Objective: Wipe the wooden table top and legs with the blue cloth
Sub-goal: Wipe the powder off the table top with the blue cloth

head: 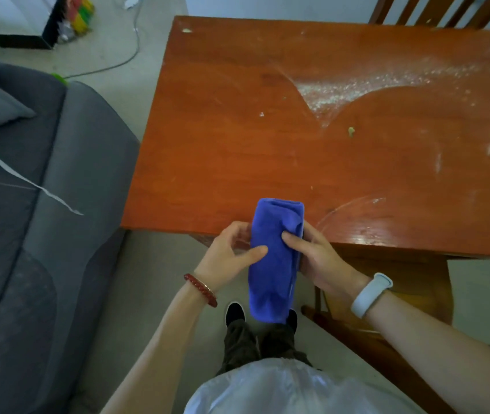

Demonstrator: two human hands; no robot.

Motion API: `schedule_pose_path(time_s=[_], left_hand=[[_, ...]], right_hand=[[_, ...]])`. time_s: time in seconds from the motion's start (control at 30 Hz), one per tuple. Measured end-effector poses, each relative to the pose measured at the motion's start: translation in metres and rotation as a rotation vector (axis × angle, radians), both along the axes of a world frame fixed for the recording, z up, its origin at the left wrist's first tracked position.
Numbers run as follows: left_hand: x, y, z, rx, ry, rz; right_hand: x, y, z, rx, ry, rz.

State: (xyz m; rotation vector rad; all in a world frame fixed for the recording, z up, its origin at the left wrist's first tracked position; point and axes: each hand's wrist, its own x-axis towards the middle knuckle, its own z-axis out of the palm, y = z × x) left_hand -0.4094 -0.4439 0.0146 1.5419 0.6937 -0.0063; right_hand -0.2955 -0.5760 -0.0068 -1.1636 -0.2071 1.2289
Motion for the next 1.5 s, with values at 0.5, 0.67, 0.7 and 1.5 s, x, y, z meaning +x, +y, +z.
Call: schedule_pose_path(time_s=[0.5,0.67,0.7,1.5], left_hand=[[-0.013,-0.042,-0.012,0.705,-0.207,-0.177],[-0.009,-0.044,-0.015,0.817,-0.29,-0.127],[-0.008,-0.044,-0.014,0.805,-0.264,-0.058],[0.06,-0.038,-0.026,0.664,0.144,0.072]], right_hand=[[-0.013,0.004,0.024,-0.06,0.28,0.048],[-0.002,0.004,0.024,-0.08,0.312,-0.138],[0.001,0.004,0.025,-0.08,0.302,-0.167],[0.145,-0.085,0.036,-0.999,-1.234,-0.298]])
